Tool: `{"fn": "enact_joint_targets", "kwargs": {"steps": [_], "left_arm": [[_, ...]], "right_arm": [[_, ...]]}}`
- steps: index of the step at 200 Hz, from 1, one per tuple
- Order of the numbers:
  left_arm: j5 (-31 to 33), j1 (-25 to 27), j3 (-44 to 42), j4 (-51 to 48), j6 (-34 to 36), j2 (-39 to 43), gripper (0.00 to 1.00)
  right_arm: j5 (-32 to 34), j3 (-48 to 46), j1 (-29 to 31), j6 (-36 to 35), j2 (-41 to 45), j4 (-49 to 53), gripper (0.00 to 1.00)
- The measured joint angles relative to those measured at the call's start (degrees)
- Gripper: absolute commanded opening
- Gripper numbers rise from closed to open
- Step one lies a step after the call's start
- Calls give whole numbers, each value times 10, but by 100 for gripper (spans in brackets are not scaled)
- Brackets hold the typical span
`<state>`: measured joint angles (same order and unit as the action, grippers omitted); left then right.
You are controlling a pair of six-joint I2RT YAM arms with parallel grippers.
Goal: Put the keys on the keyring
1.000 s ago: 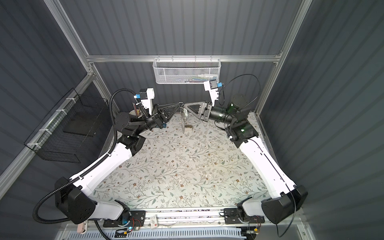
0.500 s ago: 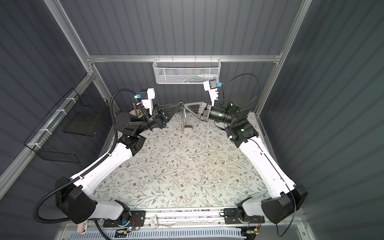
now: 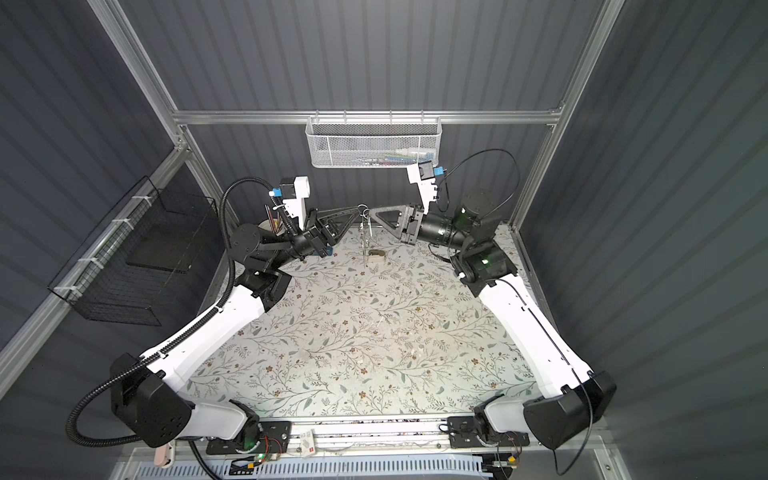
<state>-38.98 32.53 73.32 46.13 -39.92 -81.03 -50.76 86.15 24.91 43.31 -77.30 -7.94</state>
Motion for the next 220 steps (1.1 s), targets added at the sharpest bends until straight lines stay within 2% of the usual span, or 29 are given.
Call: {"fn": "enact_joint_targets", "kwargs": {"steps": [92, 220], "left_arm": [[0, 1, 0, -3, 0, 0, 0], [1, 0, 0, -2, -4, 0, 0]], "right_arm": [[8, -16, 0, 0, 12, 5, 3], [-18, -33, -1, 56, -1, -56, 4]]}}
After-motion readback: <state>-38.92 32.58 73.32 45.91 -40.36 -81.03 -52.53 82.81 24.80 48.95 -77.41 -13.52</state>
